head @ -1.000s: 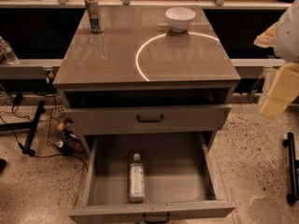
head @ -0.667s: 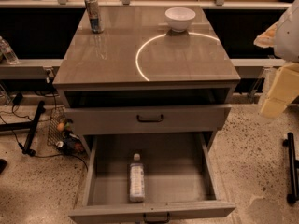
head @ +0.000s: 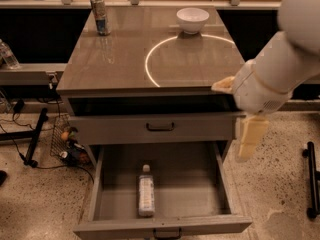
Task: Pick blue plastic bottle from middle drawer and place on counter
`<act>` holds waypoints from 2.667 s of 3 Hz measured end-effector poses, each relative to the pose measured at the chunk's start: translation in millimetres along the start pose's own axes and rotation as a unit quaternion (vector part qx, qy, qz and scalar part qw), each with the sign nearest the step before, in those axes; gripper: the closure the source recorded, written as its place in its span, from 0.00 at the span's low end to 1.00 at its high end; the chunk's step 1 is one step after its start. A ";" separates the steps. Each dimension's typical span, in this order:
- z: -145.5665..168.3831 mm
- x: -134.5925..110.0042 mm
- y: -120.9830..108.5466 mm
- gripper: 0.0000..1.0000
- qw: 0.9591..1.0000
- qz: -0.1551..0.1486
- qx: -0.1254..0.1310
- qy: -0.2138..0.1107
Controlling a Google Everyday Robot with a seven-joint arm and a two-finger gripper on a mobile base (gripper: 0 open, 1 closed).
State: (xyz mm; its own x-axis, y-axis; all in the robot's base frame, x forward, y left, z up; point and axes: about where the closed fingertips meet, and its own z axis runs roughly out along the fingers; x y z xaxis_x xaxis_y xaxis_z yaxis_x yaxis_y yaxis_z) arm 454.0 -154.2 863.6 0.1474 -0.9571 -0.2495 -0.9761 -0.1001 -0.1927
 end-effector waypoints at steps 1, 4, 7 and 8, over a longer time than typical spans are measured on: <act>54.0 -16.0 0.9 0.00 0.996 -0.075 -0.016 -0.034; 117.0 -31.9 -14.8 0.00 0.980 -0.192 -0.016 -0.050; 243.5 -64.1 -18.7 0.00 0.900 -0.423 0.012 -0.109; 246.1 -64.9 -17.0 0.00 0.893 -0.437 0.011 -0.111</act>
Offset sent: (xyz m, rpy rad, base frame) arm 0.0039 0.0247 -0.0394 0.0342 0.0023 0.1270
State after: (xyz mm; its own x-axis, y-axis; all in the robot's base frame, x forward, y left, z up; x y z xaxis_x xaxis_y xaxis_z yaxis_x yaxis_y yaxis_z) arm 500.3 -23.5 649.5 0.8812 -0.4388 -0.1761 -0.4702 -0.7739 -0.4243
